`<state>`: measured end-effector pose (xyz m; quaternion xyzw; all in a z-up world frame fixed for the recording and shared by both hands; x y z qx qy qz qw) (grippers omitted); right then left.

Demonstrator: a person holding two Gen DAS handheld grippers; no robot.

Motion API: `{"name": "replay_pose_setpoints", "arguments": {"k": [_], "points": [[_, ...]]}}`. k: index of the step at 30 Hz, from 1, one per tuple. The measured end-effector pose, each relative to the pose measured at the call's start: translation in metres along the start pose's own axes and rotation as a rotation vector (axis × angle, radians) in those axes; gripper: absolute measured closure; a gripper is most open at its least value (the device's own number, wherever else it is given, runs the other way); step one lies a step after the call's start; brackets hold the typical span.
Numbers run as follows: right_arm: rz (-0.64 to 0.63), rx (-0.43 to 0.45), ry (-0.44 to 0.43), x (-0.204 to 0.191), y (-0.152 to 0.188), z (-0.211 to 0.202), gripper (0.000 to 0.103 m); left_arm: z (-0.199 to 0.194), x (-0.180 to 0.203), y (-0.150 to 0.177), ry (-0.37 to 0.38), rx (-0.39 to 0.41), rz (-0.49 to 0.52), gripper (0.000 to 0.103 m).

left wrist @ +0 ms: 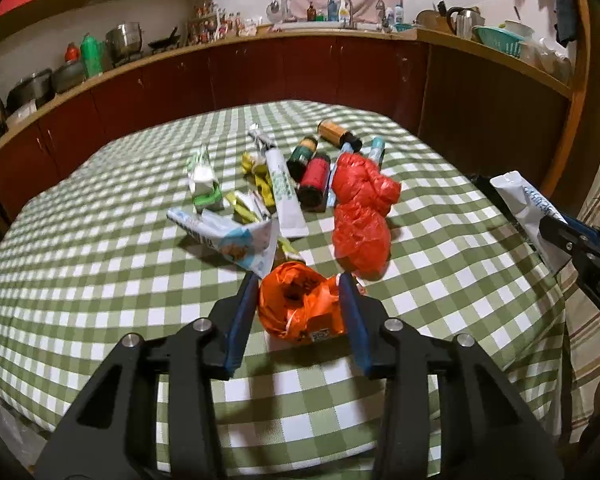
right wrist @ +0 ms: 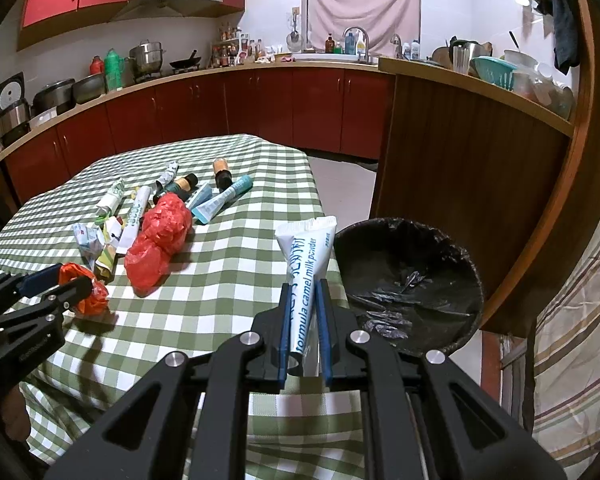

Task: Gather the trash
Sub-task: 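Grasp the orange plastic bag with the left tool while the right tool holds the tube, then carry both items over the black bin and open both tools to drop them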

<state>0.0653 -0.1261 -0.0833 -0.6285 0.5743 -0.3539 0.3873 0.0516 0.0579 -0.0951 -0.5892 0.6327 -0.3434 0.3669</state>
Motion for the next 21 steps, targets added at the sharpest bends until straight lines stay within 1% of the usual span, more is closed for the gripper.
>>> {"name": "replay_pose_setpoints", "arguments": {"k": [6,12,14,18,21], "points": [[0.002,0.008,0.005,0.003,-0.003,-0.002,0.09,-0.014,0.008,-0.018,-0.007,0.071,0.047,0.063],[0.016,0.037,0.042,0.019,-0.013,-0.004,0.09,-0.015,0.026,-0.043,0.007,0.124,0.065,0.063],[0.018,0.045,0.061,0.026,-0.016,-0.005,0.09,-0.01,0.038,-0.053,0.038,0.128,0.045,0.063],[0.033,0.063,0.095,0.044,-0.022,-0.004,0.09,0.002,0.063,-0.067,0.081,0.146,0.056,0.063],[0.037,0.078,0.128,0.059,-0.026,-0.002,0.09,0.013,0.086,-0.076,0.13,0.138,0.045,0.063]]}}
Point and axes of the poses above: each gripper's, at about its wrist camera, not at the fingertips, and z roughly the way its jaws point, x to its right, y to its underside, the point moved 9 cm from there along z, roughly the way its jaws point, and after that the axes turned 12 degrees about x, right-handed, at the moved point
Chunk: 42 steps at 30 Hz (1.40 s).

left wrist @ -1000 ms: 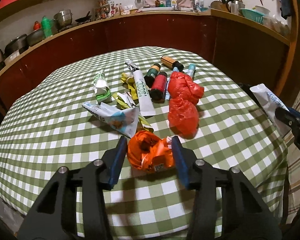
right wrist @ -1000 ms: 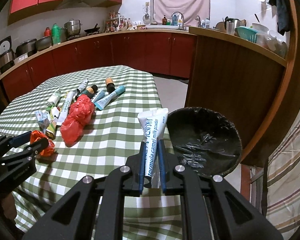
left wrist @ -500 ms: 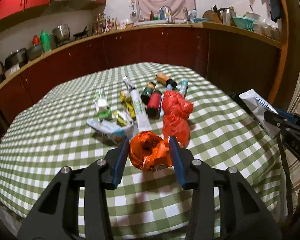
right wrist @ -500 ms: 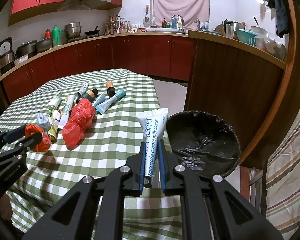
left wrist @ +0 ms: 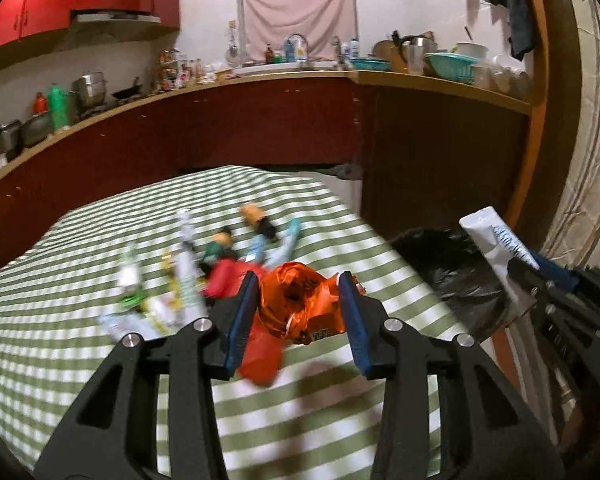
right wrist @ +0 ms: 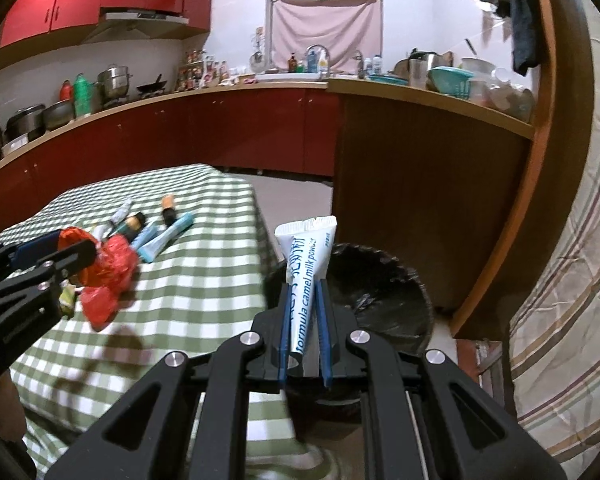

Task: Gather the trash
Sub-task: 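Carry both items over the black bin and open both tools to drop them, then move both open tools back over the cluttered table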

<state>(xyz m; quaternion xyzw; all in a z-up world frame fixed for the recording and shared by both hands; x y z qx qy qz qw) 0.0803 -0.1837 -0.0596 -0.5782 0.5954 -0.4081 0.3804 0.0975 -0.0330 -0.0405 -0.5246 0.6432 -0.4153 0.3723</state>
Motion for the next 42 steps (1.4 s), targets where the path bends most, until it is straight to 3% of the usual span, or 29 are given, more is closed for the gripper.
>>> {"name": "replay_pose_setpoints", "arguments": {"k": [8,28,30,35,42], "points": [[0.015,0.013,0.061,0.032,-0.002,0.019,0.09,0.049,0.054,-0.018,0.049,0.005,0.031,0.063],[0.091,-0.029,0.085,0.077,0.011,0.064,0.09,0.119,0.109,-0.014,0.06,-0.081,0.09,0.062],[0.091,-0.034,0.081,0.079,0.011,0.07,0.088,0.124,0.111,-0.013,0.05,-0.086,0.102,0.061],[0.1,-0.035,0.091,0.086,0.013,0.079,0.072,0.134,0.113,-0.007,0.042,-0.114,0.104,0.052],[0.127,-0.036,0.1,0.094,0.01,0.079,0.072,0.137,0.112,-0.002,0.051,-0.132,0.095,0.046]]}}
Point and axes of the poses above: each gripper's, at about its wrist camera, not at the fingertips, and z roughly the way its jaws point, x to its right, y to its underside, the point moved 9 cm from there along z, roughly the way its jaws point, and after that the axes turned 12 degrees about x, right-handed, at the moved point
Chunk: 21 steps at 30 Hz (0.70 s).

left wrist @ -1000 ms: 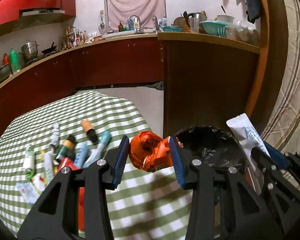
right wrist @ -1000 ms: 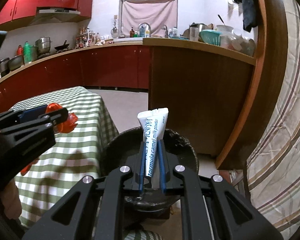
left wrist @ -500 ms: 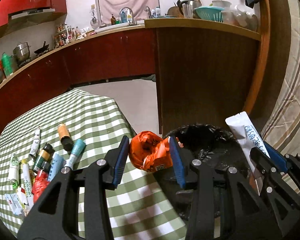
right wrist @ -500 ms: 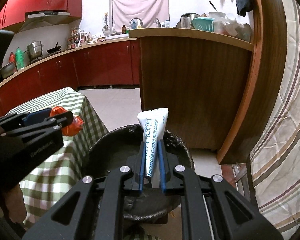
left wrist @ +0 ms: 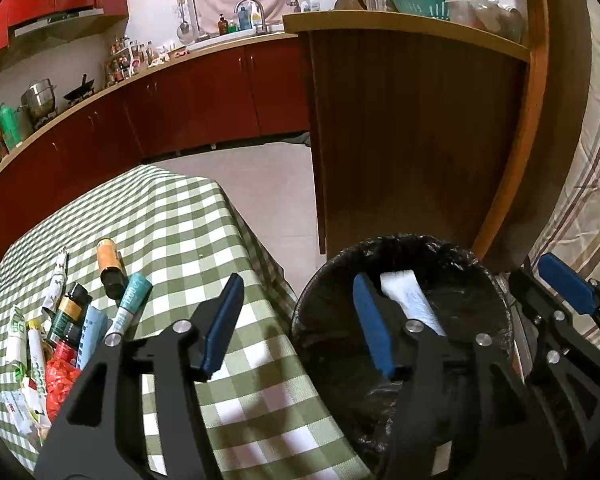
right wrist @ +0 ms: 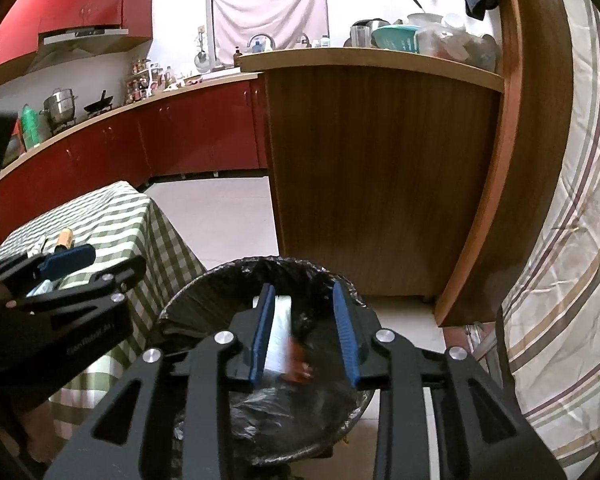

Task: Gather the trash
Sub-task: 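Move both open tools back over the cluttered table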

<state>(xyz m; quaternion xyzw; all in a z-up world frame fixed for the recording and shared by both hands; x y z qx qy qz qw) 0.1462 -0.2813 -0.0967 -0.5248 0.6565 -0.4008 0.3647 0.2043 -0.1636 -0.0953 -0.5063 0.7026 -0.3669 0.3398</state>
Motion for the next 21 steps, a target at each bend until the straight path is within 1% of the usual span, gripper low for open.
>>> {"name": "replay_pose_setpoints", "arguments": {"k": [3,6,8,9,15,17,19,21], "points": [[0.003,-0.004,0.001,0.0,-0.001,-0.002,0.07,-0.003,-0.002,0.0,0.0,0.0,-0.005,0.046],[0.006,-0.007,-0.002,-0.004,-0.002,-0.007,0.064,-0.01,-0.009,-0.001,-0.001,-0.007,-0.018,0.045],[0.01,-0.008,-0.011,-0.008,-0.003,-0.01,0.059,-0.017,-0.018,0.0,-0.01,-0.006,-0.025,0.041],[0.012,-0.009,-0.014,-0.011,-0.003,-0.012,0.058,-0.021,-0.024,0.0,-0.018,-0.005,-0.025,0.041],[-0.009,-0.021,-0.075,-0.047,-0.005,-0.023,0.053,-0.049,-0.071,0.007,-0.081,-0.015,-0.042,0.039],[-0.011,-0.025,-0.1,-0.06,-0.005,-0.025,0.051,-0.061,-0.093,0.011,-0.115,-0.014,-0.051,0.034],[-0.018,-0.029,-0.132,-0.078,-0.005,-0.028,0.051,-0.071,-0.111,0.014,-0.14,-0.01,-0.057,0.032],[-0.033,-0.029,-0.161,-0.097,-0.005,-0.03,0.05,-0.083,-0.134,0.019,-0.182,-0.005,-0.054,0.031]]}}
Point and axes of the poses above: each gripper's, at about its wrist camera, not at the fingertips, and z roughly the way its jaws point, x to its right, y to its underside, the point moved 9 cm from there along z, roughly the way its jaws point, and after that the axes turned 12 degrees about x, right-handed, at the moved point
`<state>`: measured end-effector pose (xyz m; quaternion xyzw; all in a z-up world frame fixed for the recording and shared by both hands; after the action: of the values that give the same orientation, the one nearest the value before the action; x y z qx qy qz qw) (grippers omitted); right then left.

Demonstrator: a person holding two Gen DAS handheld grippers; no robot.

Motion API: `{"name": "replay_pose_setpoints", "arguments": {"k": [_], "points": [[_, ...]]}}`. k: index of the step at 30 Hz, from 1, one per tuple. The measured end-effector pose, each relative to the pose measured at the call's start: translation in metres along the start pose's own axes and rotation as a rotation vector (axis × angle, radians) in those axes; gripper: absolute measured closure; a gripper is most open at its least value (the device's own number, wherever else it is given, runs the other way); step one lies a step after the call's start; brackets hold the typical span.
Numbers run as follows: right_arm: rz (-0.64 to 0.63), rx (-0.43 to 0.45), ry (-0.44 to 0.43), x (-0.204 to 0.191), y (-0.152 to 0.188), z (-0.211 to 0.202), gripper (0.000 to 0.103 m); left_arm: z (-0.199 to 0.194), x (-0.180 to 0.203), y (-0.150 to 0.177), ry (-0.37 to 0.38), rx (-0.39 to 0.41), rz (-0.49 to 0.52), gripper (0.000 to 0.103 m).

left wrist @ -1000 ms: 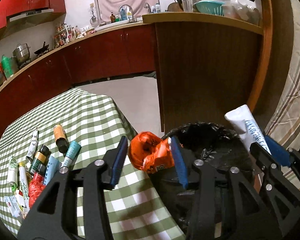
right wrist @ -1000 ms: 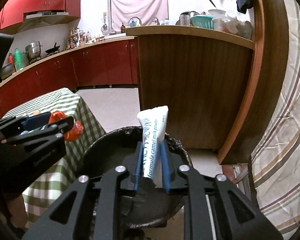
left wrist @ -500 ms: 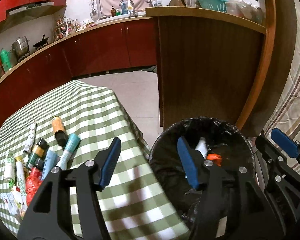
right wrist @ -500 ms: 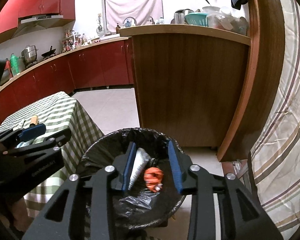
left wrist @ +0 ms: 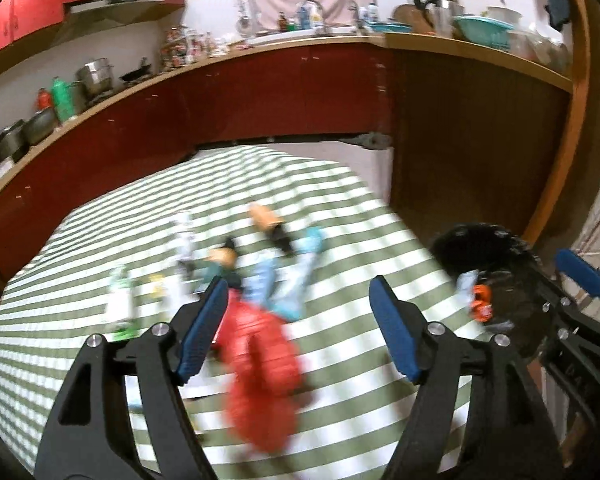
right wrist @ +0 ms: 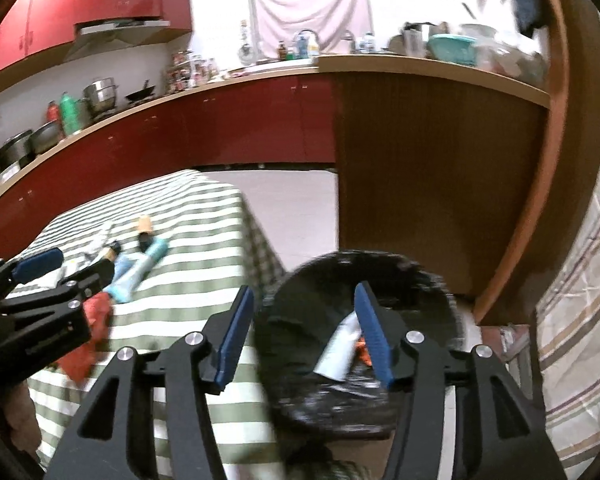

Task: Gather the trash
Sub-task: 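Move both open tools back over the cluttered table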

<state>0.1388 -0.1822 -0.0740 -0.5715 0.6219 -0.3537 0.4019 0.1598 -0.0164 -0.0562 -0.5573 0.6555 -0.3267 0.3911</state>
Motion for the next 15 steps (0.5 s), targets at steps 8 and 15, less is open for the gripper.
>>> {"name": "replay_pose_setpoints", "arguments": {"k": [8,15], "points": [[-0.044,-0.013,-0.109,-0.073,0.004,-0.002,0.039,-0.023,-0.099,0.024,-0.161,-0.015,-0.056,0.023],[-0.083,-0.035,-0.188,-0.128,0.014,-0.002,0.031,-0.032,-0.161,0.052,-0.27,-0.06,-0.116,0.022]]}}
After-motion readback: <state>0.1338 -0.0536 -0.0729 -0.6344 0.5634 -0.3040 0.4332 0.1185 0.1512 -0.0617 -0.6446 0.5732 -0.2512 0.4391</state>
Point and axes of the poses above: each gripper's, at about its wrist camera, not at the fingertips, and z roughly the way its jaws point, x to its right, y to its underside, the point moved 9 cm from there along z, roughly the way its jaws point, and after that the axes turned 12 degrees about x, right-handed, at the moved point
